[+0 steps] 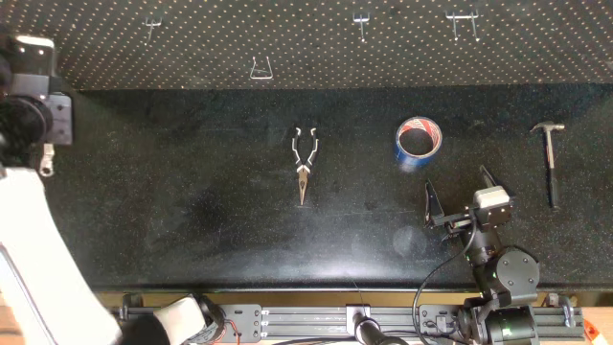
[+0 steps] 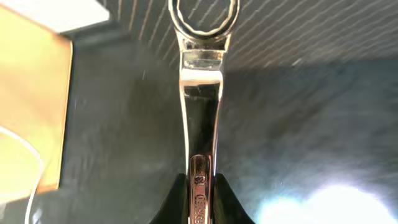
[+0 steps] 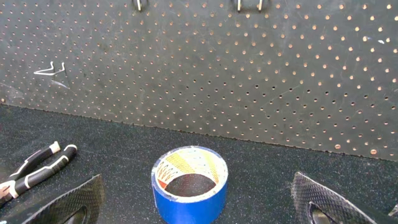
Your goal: Place Tools Onto Pegboard
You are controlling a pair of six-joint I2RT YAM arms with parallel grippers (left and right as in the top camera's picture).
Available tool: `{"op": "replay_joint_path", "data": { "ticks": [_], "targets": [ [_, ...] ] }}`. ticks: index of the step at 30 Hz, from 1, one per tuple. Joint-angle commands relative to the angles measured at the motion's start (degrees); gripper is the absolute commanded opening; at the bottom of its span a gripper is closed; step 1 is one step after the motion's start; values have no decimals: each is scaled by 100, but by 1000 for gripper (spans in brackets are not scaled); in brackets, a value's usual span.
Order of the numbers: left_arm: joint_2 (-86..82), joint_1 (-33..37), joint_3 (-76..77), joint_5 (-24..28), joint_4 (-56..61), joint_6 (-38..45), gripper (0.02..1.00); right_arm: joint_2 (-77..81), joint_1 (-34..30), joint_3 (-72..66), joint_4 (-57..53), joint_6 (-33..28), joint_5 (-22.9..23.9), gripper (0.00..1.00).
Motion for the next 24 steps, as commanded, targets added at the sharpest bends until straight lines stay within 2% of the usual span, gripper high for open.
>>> {"op": "replay_joint_path", "data": {
  "ticks": [1, 2, 4, 6, 8, 10, 13, 19, 22, 24],
  "targets": [
    [-501, -1143, 74, 275, -2, -1945, 31, -50, 42, -24, -15, 107, 26, 982],
    [-514, -1176, 22, 280, -2, -2411, 31, -50, 42, -24, -15, 107, 26, 982],
    [-636, -1161, -415, 251, 212, -2511, 31, -50, 42, -24, -15, 107, 26, 982],
    [-1161, -1163, -1882, 256, 1362, -2514, 31, -50, 42, -24, -15, 107, 26, 982],
    [-2046, -1174, -3827, 201, 3202, -2514, 31, -50, 42, -24, -15, 107, 26, 982],
    [-2380, -1174, -4791, 103, 4179, -2509, 29, -50, 42, -24, -15, 107, 26, 982],
    [-2385, -1174, -5090, 107, 4411, -2511, 29, -50, 42, -24, -17, 107, 26, 982],
    [-1692, -1178, -5090, 201, 5670, -2511, 29, -50, 42, -24, -15, 107, 26, 982],
    [-1248, -1180, -5090, 828, 6297, -2511, 31, -50, 42, -24, -15, 107, 26, 982],
    [-1139, -1266, -5090, 905, 6572, -2435, 29, -50, 42, -24, -15, 107, 26, 982]
  ]
}}
